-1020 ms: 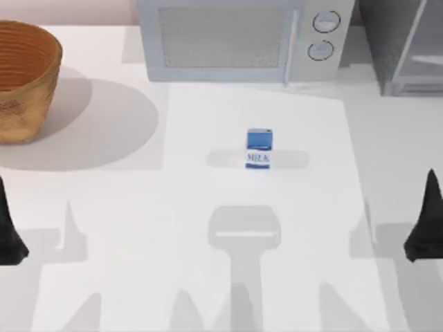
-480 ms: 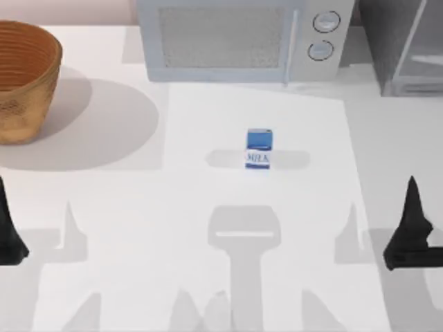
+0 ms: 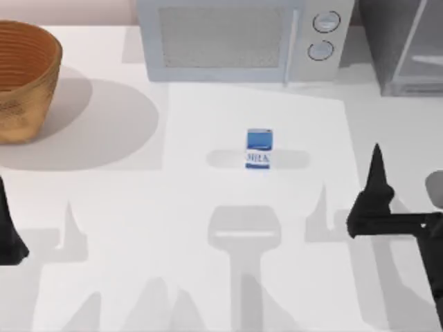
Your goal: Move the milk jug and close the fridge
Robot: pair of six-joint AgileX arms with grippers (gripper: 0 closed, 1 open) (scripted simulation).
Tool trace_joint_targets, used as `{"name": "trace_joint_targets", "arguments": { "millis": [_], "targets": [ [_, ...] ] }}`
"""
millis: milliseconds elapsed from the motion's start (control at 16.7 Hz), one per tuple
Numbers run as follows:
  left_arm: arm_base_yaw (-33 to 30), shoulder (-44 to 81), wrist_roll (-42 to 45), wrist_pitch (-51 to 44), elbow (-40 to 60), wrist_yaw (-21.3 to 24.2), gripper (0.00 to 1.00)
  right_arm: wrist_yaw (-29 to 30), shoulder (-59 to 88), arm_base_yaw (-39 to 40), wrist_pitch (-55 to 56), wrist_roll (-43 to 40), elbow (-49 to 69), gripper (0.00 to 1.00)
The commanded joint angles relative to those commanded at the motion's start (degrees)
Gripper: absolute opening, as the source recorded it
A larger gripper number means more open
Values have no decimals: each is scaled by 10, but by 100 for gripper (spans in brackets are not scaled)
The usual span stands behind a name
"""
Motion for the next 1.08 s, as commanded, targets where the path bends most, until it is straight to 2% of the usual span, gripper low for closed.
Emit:
{"name": "trace_joint_targets", "arguments": {
  "millis": [720, 1080],
  "targets": [
    [0, 0, 0, 0, 0, 0, 100, 37, 576, -17, 253, -6, 306, 100],
    [0, 0, 0, 0, 0, 0, 100, 32, 774, -30, 337, -3, 418, 100]
  ]
}}
